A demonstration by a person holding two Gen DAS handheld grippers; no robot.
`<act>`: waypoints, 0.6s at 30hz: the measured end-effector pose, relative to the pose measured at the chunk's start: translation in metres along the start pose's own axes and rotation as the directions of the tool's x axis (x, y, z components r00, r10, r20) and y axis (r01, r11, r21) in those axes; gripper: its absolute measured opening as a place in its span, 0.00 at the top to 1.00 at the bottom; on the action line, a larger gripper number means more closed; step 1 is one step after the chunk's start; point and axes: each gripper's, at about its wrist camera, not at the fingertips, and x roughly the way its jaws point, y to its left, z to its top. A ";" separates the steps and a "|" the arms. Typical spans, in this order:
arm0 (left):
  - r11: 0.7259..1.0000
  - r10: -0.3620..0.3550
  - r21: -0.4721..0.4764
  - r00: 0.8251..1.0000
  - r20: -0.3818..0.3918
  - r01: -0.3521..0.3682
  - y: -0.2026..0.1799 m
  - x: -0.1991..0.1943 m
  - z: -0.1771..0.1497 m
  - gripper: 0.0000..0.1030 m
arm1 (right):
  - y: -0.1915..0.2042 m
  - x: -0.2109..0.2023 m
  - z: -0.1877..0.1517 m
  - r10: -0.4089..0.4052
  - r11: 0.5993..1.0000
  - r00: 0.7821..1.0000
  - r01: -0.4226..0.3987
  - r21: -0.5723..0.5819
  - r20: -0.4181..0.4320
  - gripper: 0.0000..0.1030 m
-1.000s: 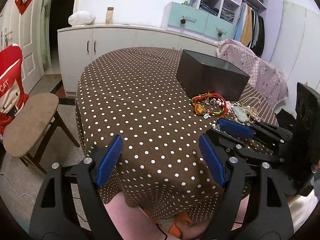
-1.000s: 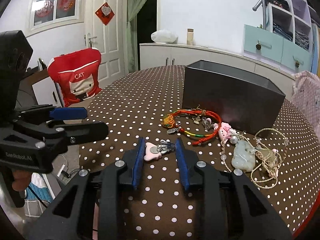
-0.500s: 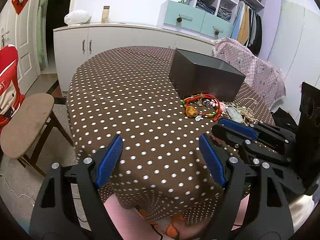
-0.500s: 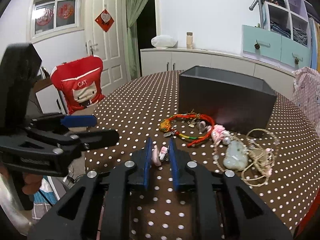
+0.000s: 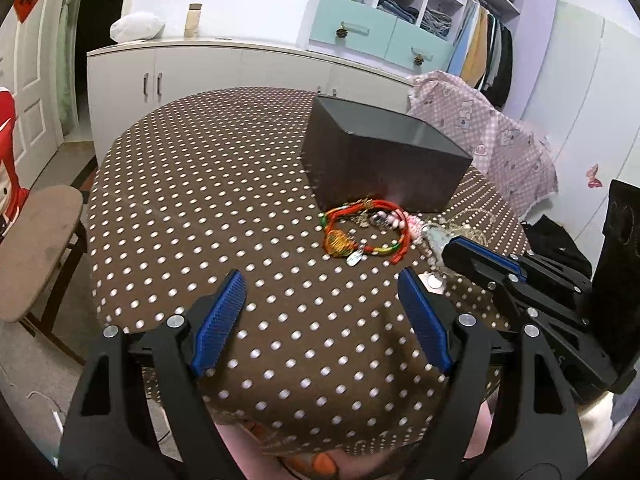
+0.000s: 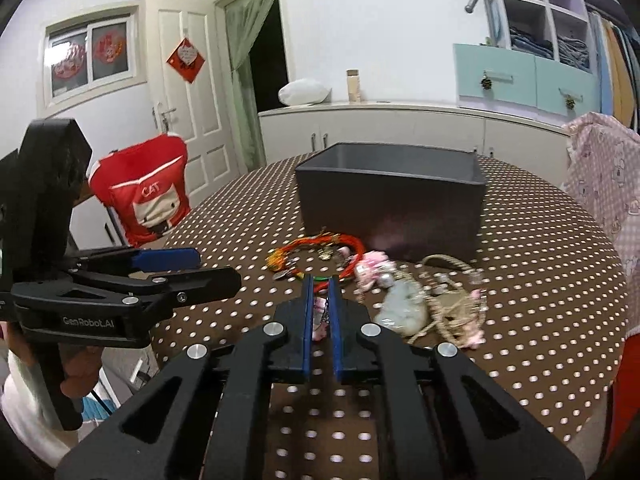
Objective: Organize jewelry
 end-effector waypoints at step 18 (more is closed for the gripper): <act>0.993 0.015 -0.113 0.999 -0.052 -0.021 -0.011 0.052 0.030 0.54 | -0.035 -0.029 0.015 -0.095 0.994 0.990 0.090 0.054 0.101 0.94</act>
